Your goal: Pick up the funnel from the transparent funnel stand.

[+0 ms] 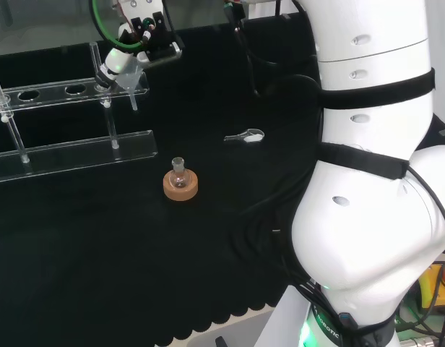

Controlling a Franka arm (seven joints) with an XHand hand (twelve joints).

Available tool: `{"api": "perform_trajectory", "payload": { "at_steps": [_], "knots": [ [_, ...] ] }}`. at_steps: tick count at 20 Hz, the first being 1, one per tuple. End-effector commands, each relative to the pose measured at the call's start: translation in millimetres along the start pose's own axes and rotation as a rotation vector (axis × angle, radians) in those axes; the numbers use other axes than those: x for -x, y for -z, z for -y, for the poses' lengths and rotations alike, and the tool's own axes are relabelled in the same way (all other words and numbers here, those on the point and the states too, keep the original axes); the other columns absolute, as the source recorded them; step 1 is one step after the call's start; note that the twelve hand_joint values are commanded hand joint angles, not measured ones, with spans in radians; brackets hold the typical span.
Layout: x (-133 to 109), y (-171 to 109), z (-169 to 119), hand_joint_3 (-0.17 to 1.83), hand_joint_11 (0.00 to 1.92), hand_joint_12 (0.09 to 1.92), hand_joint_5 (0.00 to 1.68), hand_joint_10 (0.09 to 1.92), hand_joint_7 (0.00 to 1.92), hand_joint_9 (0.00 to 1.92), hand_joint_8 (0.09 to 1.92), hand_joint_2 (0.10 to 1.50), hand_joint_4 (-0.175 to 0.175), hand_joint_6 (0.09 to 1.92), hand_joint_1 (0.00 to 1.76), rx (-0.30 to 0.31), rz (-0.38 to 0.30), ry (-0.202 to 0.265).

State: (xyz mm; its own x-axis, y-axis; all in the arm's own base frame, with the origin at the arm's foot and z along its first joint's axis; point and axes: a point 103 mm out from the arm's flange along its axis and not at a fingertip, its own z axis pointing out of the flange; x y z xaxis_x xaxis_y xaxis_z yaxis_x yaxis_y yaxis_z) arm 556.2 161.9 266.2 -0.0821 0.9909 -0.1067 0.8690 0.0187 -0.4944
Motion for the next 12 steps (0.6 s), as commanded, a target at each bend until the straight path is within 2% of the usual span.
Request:
{"api": "perform_trajectory", "payload": {
  "at_steps": [1, 6, 12],
  "knots": [
    [14.8, -10.9, 1.2, 0.01, 0.0, 0.93, 0.0, 0.77, 0.06, 0.0, 0.57, 0.69, -0.066, 0.09, 0.39, 0.001, -0.011, -0.002],
    [23.7, -14.8, 0.8, 0.01, 0.0, 0.97, 0.02, 0.81, 0.11, 0.02, 0.58, 0.7, -0.065, 0.09, 0.41, -0.008, -0.006, -0.017],
    [21.6, -13.3, -0.5, 0.01, 0.0, 1.01, 0.05, 0.82, 0.14, 0.04, 0.58, 0.71, -0.059, 0.09, 0.43, 0.003, -0.009, -0.019]
  ]
}}
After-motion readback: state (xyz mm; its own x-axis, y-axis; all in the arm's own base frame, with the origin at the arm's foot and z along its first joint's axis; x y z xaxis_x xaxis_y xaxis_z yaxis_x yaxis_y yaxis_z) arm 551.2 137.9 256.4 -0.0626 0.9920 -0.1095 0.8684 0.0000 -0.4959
